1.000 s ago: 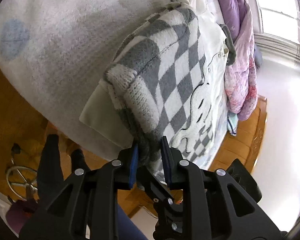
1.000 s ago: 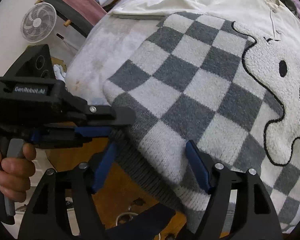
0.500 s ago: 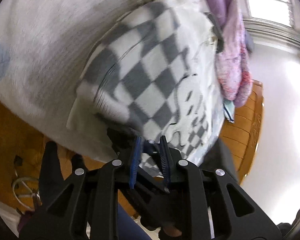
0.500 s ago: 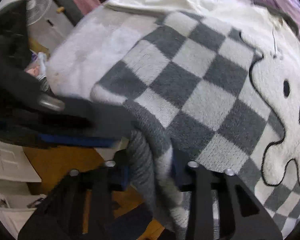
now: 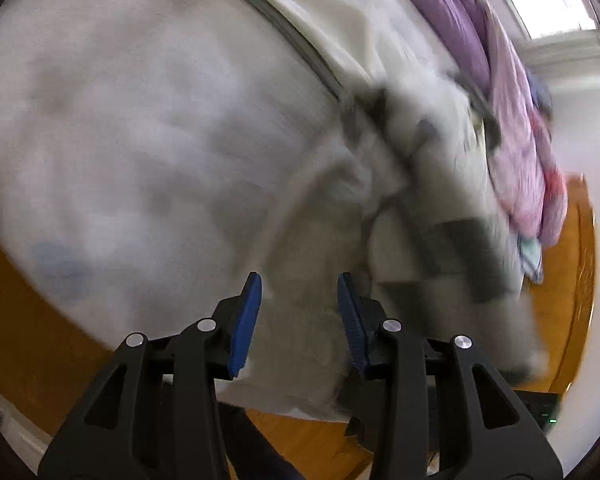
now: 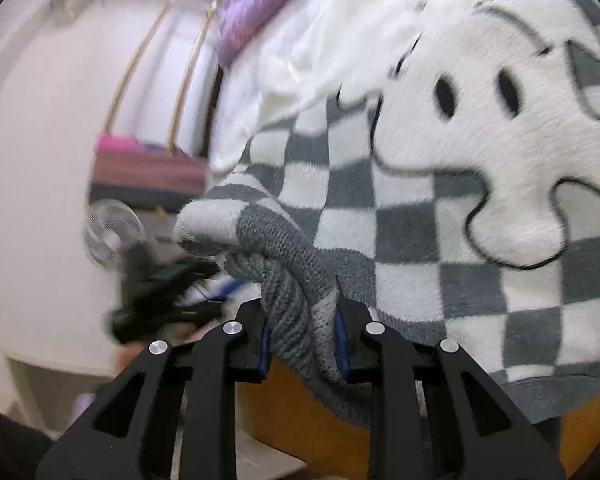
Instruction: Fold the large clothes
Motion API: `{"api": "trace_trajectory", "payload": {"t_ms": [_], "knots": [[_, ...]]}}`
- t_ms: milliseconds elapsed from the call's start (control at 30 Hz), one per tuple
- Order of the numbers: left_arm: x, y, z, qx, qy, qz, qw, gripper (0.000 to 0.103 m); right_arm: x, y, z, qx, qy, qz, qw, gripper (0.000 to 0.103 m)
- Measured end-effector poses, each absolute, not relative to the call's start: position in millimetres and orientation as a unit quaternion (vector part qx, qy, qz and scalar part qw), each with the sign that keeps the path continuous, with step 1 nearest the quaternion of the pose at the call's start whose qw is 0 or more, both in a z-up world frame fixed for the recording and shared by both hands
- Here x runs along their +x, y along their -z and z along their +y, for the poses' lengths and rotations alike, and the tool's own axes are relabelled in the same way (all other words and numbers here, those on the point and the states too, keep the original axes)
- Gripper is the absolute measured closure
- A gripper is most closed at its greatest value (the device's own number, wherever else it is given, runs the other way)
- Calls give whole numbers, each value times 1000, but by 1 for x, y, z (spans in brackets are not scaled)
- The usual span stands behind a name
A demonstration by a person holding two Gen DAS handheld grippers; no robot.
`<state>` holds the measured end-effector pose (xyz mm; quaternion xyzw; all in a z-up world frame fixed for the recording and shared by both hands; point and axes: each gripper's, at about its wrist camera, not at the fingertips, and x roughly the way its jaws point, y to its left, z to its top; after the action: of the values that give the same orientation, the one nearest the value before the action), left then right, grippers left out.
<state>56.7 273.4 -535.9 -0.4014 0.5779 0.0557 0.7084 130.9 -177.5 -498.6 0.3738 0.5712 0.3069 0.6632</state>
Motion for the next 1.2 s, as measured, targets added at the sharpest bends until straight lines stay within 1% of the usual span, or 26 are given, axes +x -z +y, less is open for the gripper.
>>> {"api": "trace_trajectory", "payload": {"t_ms": [100,233,300,367,433,533,700,767,800,867,900,1000,1067,1133,1167,1200], "knots": [[87,521,221,-390,-13,552,737,64,126,492,-229,423,-282,548,664,81],[123,478,136,-318,58,521,790,65,119,475,-300,447,-245,516,688,82],[133,469,102,-317,102,517,788,65,113,468,-338,457,-221,502,700,82],[142,464,55,-289,146,519,791,65,106,466,-362,452,-198,492,717,83],[149,465,10,-263,186,524,788,64,95,467,-387,446,-171,485,733,84],[156,478,-39,-261,227,539,768,64,79,484,-421,462,-128,484,732,85],[160,512,-105,-230,277,581,730,64,55,528,-458,479,-43,491,726,85],[159,515,-119,-208,290,588,726,63,46,552,-470,490,-14,508,709,86],[159,514,-124,-206,293,588,725,63,44,563,-473,497,-3,518,696,91],[160,514,-119,-218,282,592,723,63,44,579,-480,501,6,539,677,90],[160,509,-117,-233,275,587,725,61,41,577,-483,500,9,540,677,88],[145,494,-77,-245,216,562,760,57,54,561,-490,483,0,539,690,87],[141,490,-53,-245,187,556,772,57,72,549,-493,450,-12,537,713,79],[139,491,-37,-230,172,556,780,57,92,537,-494,417,-22,526,741,44],[139,491,-34,-229,169,555,781,57,105,529,-493,389,-26,517,762,40],[138,493,-35,-231,166,557,781,56,121,529,-491,366,-40,511,776,39]]}}
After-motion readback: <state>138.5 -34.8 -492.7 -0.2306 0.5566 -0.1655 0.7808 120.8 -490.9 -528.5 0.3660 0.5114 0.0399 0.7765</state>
